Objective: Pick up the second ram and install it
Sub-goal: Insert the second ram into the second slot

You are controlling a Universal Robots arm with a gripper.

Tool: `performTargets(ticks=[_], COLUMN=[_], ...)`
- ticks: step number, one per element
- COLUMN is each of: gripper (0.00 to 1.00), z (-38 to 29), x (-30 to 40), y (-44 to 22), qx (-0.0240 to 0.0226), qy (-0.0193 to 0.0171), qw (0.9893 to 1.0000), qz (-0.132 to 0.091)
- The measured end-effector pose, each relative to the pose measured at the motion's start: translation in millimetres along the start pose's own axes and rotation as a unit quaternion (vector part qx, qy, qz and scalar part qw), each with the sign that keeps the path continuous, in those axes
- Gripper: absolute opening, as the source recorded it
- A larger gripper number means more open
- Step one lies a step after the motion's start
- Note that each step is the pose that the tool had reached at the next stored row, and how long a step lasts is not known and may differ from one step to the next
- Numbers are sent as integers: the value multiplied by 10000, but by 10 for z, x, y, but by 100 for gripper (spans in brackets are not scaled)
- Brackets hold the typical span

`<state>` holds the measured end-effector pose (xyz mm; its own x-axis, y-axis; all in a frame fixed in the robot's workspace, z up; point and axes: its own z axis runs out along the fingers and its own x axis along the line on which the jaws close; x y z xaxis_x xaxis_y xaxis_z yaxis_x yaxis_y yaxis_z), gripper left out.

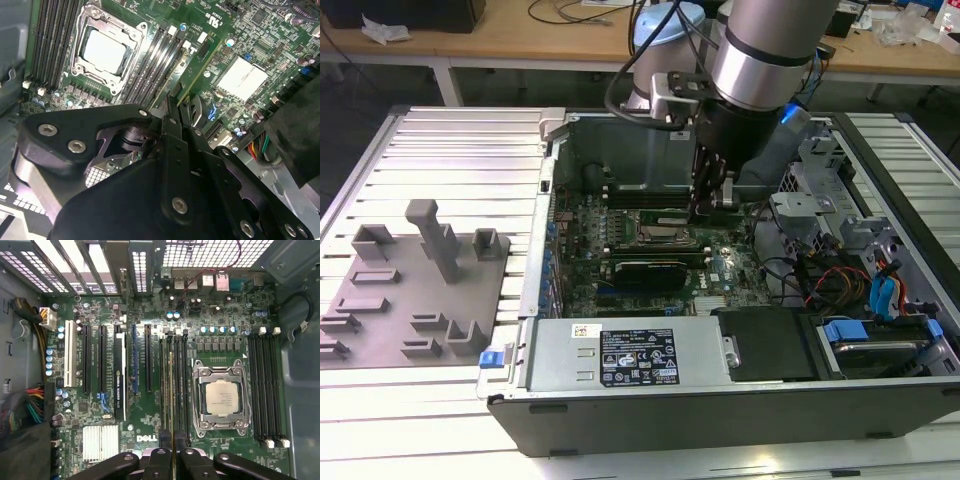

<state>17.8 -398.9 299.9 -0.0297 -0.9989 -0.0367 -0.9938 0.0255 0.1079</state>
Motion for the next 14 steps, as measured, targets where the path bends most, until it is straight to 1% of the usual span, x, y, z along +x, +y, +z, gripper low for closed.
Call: performTargets(ticks=[4,9,14], gripper=[13,13,13], z=[25,44,63], x=[-22,-73,-82], y=[3,5,4], qx=[0,0,-1], qy=[0,1,0], qw=[10000,10000,10000], qz=[0,0,0])
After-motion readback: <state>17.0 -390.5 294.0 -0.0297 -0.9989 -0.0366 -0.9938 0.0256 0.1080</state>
